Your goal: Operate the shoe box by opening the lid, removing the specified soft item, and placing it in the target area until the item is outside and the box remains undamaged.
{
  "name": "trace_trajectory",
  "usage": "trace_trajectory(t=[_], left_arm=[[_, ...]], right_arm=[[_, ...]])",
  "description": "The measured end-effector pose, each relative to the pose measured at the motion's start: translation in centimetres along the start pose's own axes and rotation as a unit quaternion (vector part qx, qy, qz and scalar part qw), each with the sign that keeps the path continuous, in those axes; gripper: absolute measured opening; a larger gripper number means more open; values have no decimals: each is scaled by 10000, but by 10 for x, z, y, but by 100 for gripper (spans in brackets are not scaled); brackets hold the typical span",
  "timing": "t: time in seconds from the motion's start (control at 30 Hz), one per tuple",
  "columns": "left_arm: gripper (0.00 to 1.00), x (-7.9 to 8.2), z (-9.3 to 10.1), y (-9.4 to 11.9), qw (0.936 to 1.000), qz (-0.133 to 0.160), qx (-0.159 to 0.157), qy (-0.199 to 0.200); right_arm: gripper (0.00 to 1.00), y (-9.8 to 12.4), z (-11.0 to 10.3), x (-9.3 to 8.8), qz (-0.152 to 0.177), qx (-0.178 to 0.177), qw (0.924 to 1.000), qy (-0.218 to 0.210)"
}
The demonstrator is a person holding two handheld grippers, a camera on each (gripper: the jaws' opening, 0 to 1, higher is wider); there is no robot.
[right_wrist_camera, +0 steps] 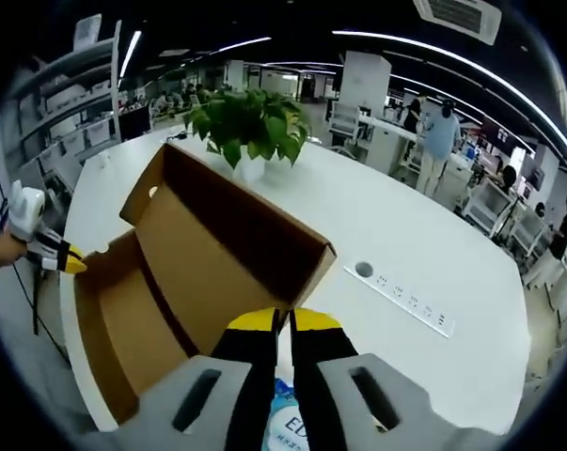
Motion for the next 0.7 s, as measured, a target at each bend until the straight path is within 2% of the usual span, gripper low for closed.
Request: trace_trajectory(t=[0.3, 0.57, 0.7], left_arm=[[4, 0, 0, 1, 10000, 1, 5, -49], [4, -1, 0, 3, 10000, 76, 21, -18], [4, -2, 4, 4, 10000, 70, 22, -55]], right_arm=[[2, 18, -13, -2, 292, -8, 9995, 104], [2, 32, -25, -7, 438, -92, 9987, 235], [1, 36, -28, -9, 500, -112, 9985, 171]])
Point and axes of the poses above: the point that each gripper's makers call its tool centre point, and the gripper's own axes: y roughly backward along the fingers, z roughly to its right, x roughly out of its top, the point moved 2 cm from there along y, roughly backward along the fingers, and after that the axes turned 1 degree about -z, right-handed, at the moved point
